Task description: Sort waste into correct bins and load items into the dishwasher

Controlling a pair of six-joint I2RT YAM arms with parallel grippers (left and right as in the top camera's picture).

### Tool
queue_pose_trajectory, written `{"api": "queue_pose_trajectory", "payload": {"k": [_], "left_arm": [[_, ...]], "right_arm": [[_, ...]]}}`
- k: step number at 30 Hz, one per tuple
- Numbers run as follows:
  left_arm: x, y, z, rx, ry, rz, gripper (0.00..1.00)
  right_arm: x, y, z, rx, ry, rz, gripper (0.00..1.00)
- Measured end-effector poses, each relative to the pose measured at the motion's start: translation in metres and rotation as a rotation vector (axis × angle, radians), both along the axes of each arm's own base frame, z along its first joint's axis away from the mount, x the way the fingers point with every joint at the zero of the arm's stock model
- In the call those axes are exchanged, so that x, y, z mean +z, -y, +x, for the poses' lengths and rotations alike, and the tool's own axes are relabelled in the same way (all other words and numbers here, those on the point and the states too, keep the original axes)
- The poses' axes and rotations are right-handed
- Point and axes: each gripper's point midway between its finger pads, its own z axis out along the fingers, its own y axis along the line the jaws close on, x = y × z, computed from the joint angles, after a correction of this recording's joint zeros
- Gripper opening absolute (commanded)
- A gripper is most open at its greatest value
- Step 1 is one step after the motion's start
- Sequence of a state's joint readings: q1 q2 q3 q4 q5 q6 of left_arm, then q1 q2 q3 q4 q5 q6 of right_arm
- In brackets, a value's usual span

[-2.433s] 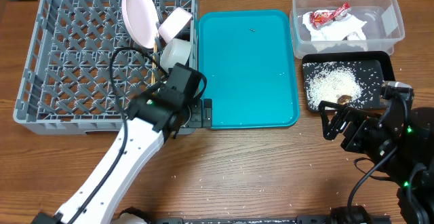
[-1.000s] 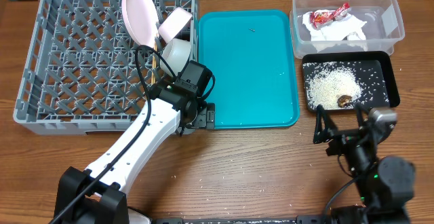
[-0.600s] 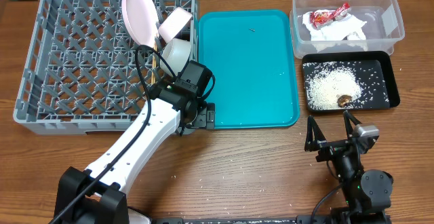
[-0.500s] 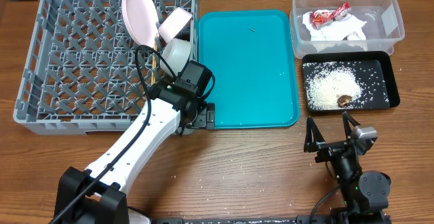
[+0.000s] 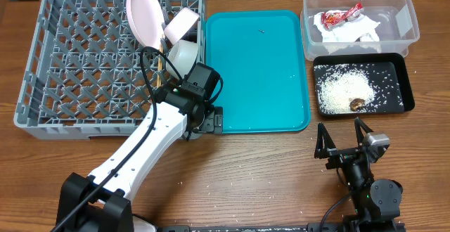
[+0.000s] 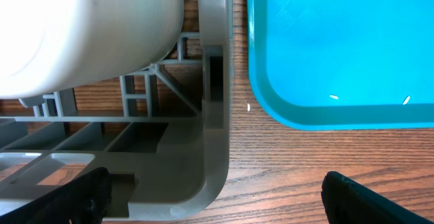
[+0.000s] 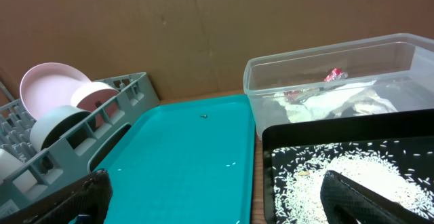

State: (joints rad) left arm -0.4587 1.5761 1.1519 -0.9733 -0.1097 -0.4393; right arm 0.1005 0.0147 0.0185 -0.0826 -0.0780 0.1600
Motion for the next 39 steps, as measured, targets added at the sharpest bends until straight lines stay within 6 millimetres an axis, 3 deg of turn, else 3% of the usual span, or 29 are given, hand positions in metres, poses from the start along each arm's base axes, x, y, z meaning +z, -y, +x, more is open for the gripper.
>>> {"api": "queue_pose_trajectory", "payload": {"k": [19,23,27,30,31,34,39], "left_arm": [[0.001,0.000,0.000,0.000,0.002,-0.001,1.00],[0.016,-0.002,0.001,0.002,0.056,-0.015,1.00],[0.067,-0.003,0.017,0.016,0.278,-0.075,1.00],[0.135,-0.002,0.036,0.013,0.551,-0.186,1.00],[0.166,-0.008,0.040,0.017,0.661,-0.226,1.00],[0.220,-0.034,0.035,0.031,0.844,-0.275,1.00],[0.284,-0.072,0.012,0.042,1.086,-0.286,1.00]], "right_arm": [[0.000,0.000,0.000,0.000,0.000,0.000,1.00],[0.000,0.000,0.000,0.000,0.000,0.000,1.00],[0.000,0.000,0.000,0.000,0.000,0.000,1.00],[0.000,0.000,0.000,0.000,0.001,0.000,1.00],[0.000,0.000,0.000,0.000,0.001,0.000,1.00],[0.000,0.000,0.000,0.000,0.000,0.000,1.00],[0.000,0.000,0.000,0.000,0.000,0.000,1.00]]}}
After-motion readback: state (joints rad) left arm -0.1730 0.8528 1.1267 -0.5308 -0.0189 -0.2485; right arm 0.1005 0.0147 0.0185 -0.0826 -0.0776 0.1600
